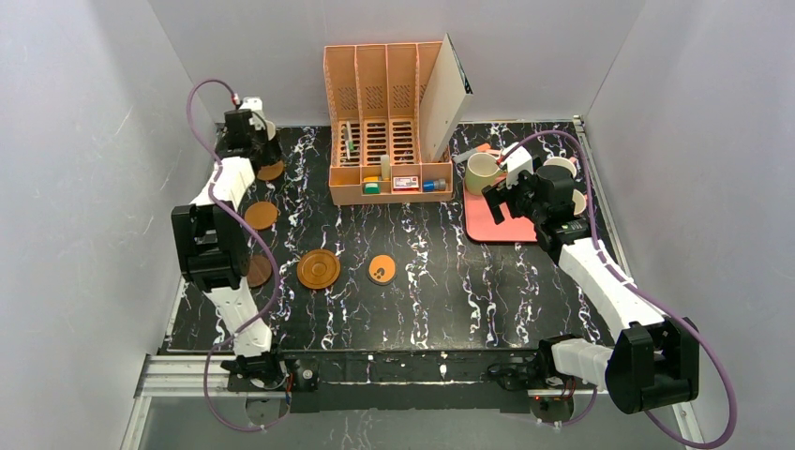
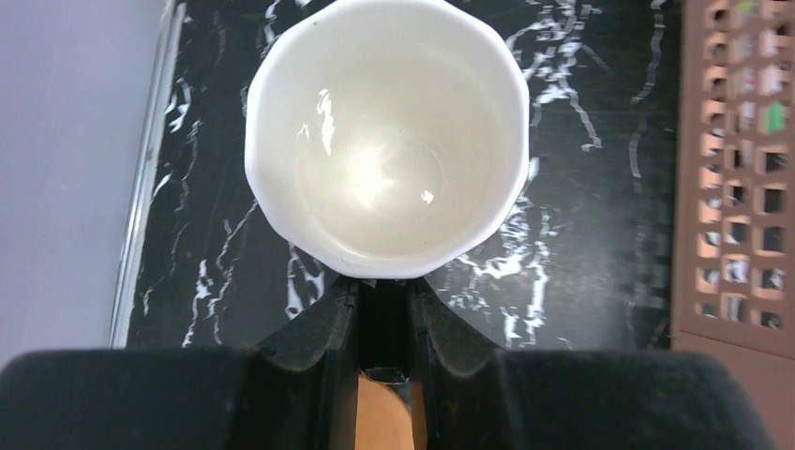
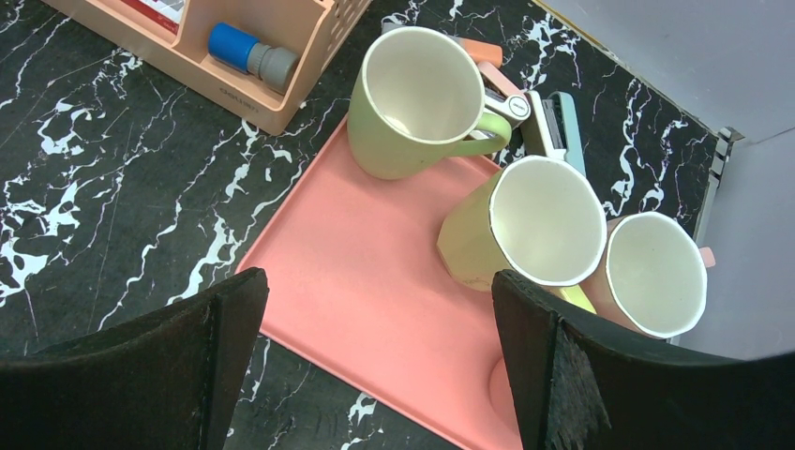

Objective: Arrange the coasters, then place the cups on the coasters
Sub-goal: Place the cup on the coaster.

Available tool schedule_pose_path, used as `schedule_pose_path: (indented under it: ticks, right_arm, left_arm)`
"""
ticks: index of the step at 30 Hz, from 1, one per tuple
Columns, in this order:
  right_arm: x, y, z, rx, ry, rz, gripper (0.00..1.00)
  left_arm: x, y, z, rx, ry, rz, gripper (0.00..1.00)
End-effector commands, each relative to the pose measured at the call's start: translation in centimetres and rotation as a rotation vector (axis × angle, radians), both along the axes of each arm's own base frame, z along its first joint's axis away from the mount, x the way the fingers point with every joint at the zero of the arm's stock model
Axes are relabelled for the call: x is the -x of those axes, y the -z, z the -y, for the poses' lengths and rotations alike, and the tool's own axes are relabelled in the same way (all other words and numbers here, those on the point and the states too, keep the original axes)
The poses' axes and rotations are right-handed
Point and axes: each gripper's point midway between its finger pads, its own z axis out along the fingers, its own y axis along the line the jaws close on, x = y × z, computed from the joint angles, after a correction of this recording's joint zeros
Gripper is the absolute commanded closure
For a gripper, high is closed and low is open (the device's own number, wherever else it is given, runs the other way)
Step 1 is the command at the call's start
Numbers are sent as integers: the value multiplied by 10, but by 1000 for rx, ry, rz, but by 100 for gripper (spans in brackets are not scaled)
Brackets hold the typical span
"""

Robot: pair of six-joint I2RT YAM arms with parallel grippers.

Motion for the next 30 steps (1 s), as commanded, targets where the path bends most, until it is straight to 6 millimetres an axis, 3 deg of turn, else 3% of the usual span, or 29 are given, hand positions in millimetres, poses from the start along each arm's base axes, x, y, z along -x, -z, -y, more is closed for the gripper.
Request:
schedule_pose_path:
  ticks: [1,30]
  right_arm:
    - [-1,-14,0,-12,-6,47,2]
    - [-2,-10,0,-5,-3,34,2]
  left_arm:
    - [-20,-50,-20,40,-48,163,100]
    - [-20,-8,-33,11,-57,82,100]
